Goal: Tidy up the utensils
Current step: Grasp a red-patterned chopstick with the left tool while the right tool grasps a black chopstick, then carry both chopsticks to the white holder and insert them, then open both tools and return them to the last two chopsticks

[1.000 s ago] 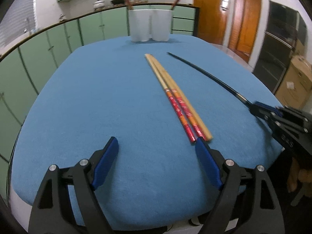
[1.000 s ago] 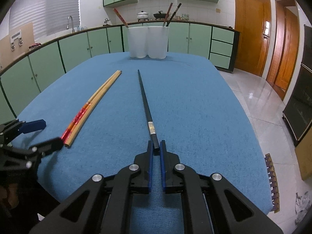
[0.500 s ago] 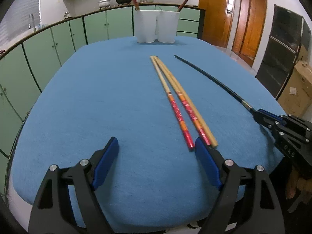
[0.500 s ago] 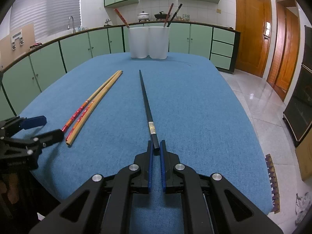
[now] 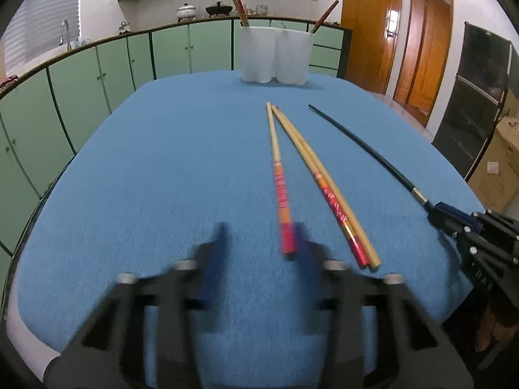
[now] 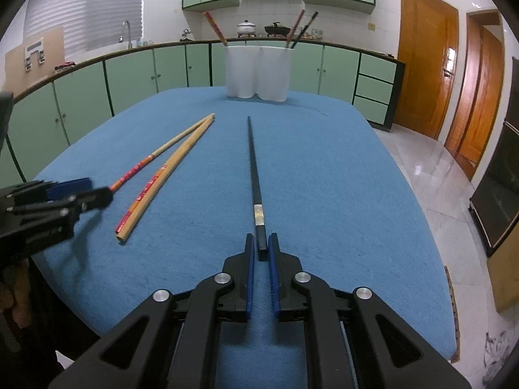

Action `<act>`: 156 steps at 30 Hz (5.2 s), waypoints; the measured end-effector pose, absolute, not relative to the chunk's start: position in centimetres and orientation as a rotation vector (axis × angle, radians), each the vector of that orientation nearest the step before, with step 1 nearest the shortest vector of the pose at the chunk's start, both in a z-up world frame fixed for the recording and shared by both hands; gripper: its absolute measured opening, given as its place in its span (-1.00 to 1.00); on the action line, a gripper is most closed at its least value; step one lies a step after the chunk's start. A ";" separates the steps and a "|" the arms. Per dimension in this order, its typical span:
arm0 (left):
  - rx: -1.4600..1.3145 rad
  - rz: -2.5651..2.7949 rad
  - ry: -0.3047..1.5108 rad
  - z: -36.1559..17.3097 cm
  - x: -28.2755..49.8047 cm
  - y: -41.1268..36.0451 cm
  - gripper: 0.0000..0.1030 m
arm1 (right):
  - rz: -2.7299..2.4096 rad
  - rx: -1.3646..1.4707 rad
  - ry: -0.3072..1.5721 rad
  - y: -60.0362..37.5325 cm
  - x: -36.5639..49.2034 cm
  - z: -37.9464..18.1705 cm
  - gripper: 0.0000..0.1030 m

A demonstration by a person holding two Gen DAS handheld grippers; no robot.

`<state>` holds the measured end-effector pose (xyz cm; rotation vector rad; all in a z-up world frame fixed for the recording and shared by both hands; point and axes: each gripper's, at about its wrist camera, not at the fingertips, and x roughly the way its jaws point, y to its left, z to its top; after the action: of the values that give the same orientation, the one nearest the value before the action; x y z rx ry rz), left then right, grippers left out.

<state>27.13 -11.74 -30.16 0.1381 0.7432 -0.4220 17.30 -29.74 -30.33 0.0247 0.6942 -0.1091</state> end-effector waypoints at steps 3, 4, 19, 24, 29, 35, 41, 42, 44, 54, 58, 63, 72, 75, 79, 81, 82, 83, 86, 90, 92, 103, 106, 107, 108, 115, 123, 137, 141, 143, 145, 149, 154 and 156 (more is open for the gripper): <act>0.130 -0.324 0.730 -30.4 27.6 -10.9 -0.85 | -0.131 -0.003 0.692 -29.4 17.3 -30.4 -0.87; 0.118 -0.296 0.731 -30.3 27.8 -10.4 -0.86 | -0.152 -0.009 0.690 -29.4 17.1 -30.4 -0.86; 0.090 -0.286 0.747 -30.0 27.8 -7.1 -0.40 | -0.140 -0.034 0.681 -27.4 16.7 -30.8 -0.85; 0.053 -0.304 0.755 -29.6 28.5 -6.9 -0.91 | -0.136 -0.018 0.685 -27.5 17.0 -30.6 -0.86; 0.038 -0.313 0.737 -27.6 27.3 -6.2 -0.91 | -0.129 0.019 0.673 -28.0 15.8 -28.6 -0.87; 0.015 -0.321 0.701 -23.4 26.0 -4.8 -0.91 | -0.117 0.071 0.650 -28.9 13.8 -24.4 -0.87; 0.028 -0.345 0.638 -18.9 24.4 -4.1 -0.91 | -0.099 0.072 0.603 -29.8 12.5 -18.5 -0.87; 0.029 -0.351 0.632 -18.1 24.3 -4.0 -0.91 | -0.093 0.075 0.599 -30.0 12.5 -17.5 -0.87; 0.029 -0.366 0.622 -16.6 24.2 -3.9 -0.91 | -0.077 0.084 0.604 -30.3 12.8 -15.9 -0.87; 0.068 -0.464 0.637 -11.4 26.0 -4.2 -0.91 | 0.006 0.027 0.683 -31.0 16.4 -10.0 -0.87; 0.073 -0.496 0.676 -10.9 27.5 -4.5 -0.91 | 0.020 0.010 0.726 -31.2 18.7 -9.1 -0.87; 0.082 -0.515 0.718 -10.7 29.8 -5.1 -0.91 | 0.041 0.009 0.799 -31.7 22.2 -7.9 -0.87; 0.110 -0.561 0.754 -8.7 32.4 -6.0 -0.91 | 0.038 0.033 0.868 -32.8 25.5 -5.9 -0.88; 0.134 -0.571 0.740 -7.5 32.7 -6.5 -0.91 | 0.031 0.032 0.860 -33.0 25.6 -4.6 -0.88; 0.145 -0.586 0.724 -6.0 32.7 -7.1 -0.91 | 0.029 0.029 0.847 -33.2 25.6 -3.1 -0.88; 0.140 -0.605 0.723 -5.1 32.8 -7.4 -0.91 | 0.025 0.022 0.839 -33.2 25.5 -2.3 -0.88; 0.139 -0.609 0.722 -4.8 32.9 -7.6 -0.91 | 0.024 0.019 0.836 -33.3 25.6 -1.9 -0.88; 0.141 -0.616 0.718 -4.3 33.0 -7.8 -0.91 | 0.023 0.017 0.832 -33.3 25.6 -1.5 -0.88; 0.138 -0.621 0.699 -2.8 33.3 -8.2 -0.91 | 0.019 0.015 0.816 -33.3 25.7 -0.1 -0.88; 0.121 -0.621 0.696 -1.1 34.7 -8.8 -0.91 | 0.008 0.007 0.796 -33.5 26.6 2.0 -0.88; 0.118 -0.616 0.694 -0.3 35.7 -9.2 -0.91 | 0.003 0.005 0.790 -33.6 27.3 2.8 -0.88; 0.101 -0.596 0.633 4.8 41.3 -13.3 -0.91 | -0.035 0.029 0.739 -34.6 32.5 7.7 -0.88; 0.096 -0.584 0.622 5.8 43.5 -14.7 -0.91 | -0.049 0.035 0.723 -34.8 34.9 8.7 -0.88; 0.096 -0.580 0.621 6.0 44.1 -15.1 -0.91 | -0.054 0.038 0.718 -34.8 35.6 8.9 -0.88; 0.095 -0.574 0.619 6.0 45.0 -15.7 -0.91 | -0.059 0.041 0.710 -34.9 36.5 9.2 -0.88; 0.063 -0.535 0.599 5.8 51.0 -18.8 -0.91 | -0.092 0.063 0.676 -36.2 42.6 9.0 -0.88; 0.075 -0.503 0.612 2.3 57.2 -22.2 -0.91 | -0.136 0.107 0.679 -38.9 49.4 4.8 -0.88; 0.068 -0.482 0.713 -4.4 60.0 -19.7 -0.34 | -0.141 0.137 0.740 -42.4 50.4 -2.0 -0.83; 0.036 -0.486 0.680 -2.5 58.1 -16.5 -0.17 | -0.118 0.138 0.687 -42.4 46.6 -1.2 -0.79; 0.023 -0.486 0.655 -1.9 56.2 -14.3 -0.08 | -0.100 0.139 0.657 -42.0 43.7 -1.1 -0.75; 0.017 -0.491 0.647 -2.1 53.9 -12.3 -0.04 | -0.081 0.143 0.631 -41.3 40.5 -1.5 -0.68; 0.021 -0.482 0.627 -4.5 48.9 -8.2 0.12 | -0.094 0.093 0.580 -39.4 33.1 -5.4 -0.58; -0.003 -0.433 0.646 -11.2 41.7 -3.5 0.18 | -0.099 0.079 0.640 -36.1 25.6 -14.6 -0.58; 0.016 -0.413 0.649 -14.1 38.8 -2.5 0.25 | -0.100 0.061 0.686 -34.1 22.7 -19.1 -0.58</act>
<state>38.81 -2.45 -14.12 0.0157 0.6493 -0.4135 22.70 -34.06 -19.11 0.0606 0.6859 -0.0997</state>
